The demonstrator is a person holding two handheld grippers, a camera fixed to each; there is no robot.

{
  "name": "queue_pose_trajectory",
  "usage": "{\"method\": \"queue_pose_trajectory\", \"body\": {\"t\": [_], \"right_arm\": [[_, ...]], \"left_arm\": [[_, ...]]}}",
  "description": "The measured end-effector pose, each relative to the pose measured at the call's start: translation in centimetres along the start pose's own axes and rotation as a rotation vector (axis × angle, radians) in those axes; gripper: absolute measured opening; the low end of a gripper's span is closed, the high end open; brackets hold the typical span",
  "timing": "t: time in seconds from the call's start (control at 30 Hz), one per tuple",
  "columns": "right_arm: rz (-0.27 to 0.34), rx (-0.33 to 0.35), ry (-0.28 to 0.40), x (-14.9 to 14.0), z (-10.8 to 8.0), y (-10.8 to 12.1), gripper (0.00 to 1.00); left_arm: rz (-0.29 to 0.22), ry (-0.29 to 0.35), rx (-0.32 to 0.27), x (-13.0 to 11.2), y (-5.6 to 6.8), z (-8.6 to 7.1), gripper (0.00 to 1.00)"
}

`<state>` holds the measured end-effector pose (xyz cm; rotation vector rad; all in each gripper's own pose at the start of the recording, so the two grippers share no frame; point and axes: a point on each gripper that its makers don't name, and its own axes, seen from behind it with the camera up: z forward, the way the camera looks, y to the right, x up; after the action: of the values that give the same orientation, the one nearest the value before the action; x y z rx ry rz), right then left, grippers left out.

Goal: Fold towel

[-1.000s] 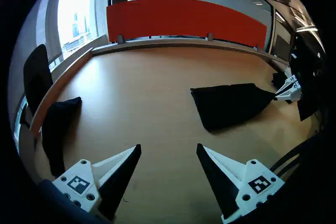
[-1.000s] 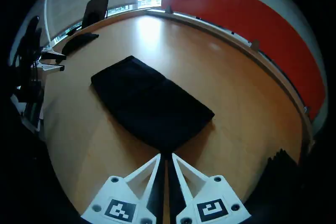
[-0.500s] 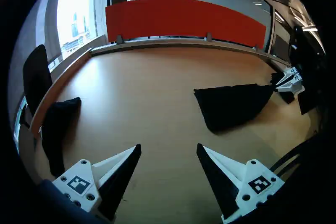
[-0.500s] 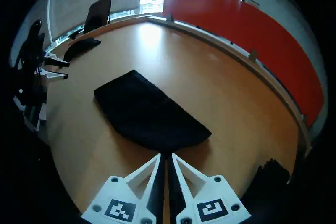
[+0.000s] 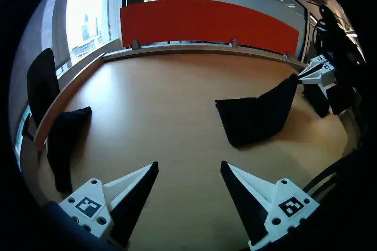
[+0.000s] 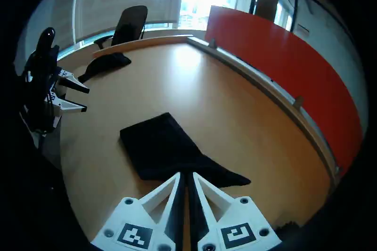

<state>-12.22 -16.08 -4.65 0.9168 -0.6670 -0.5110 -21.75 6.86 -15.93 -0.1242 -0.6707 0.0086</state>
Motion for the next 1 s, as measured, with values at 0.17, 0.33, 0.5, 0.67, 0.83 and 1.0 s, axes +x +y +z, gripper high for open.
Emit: {"method": "queue_pose_trajectory", "body": {"t": [0.17,0.33,0.5,0.67,0.83,1.0], "right_arm": [[-0.056,0.040,0.006,1.9,0.9,-1.0,0.04],[-0.100,0.073,0.010,3.3,1.8,-1.9,0.04],[-0.135,0.106,0.009,4.1,2.7,-2.8,0.04],[-0.163,0.149,0.002,4.6,3.9,-4.1,0.03],[-0.192,0.204,-0.012,4.6,5.6,-5.8,0.04],[-0.215,0.272,-0.032,4.3,8.1,-8.3,0.04]], "left_arm": [[-0.014,0.002,0.009,-0.1,-0.2,-0.2,0.98],[-0.025,0.007,0.015,-0.2,-0.6,-0.4,0.98],[-0.028,0.009,0.017,-0.3,-0.7,-0.6,0.98],[-0.030,0.010,0.016,-0.4,-0.6,-0.7,0.98],[-0.029,0.011,0.018,-0.5,-0.7,-0.9,0.98],[-0.029,0.013,0.028,-0.6,-1.0,-1.2,0.98]]}}
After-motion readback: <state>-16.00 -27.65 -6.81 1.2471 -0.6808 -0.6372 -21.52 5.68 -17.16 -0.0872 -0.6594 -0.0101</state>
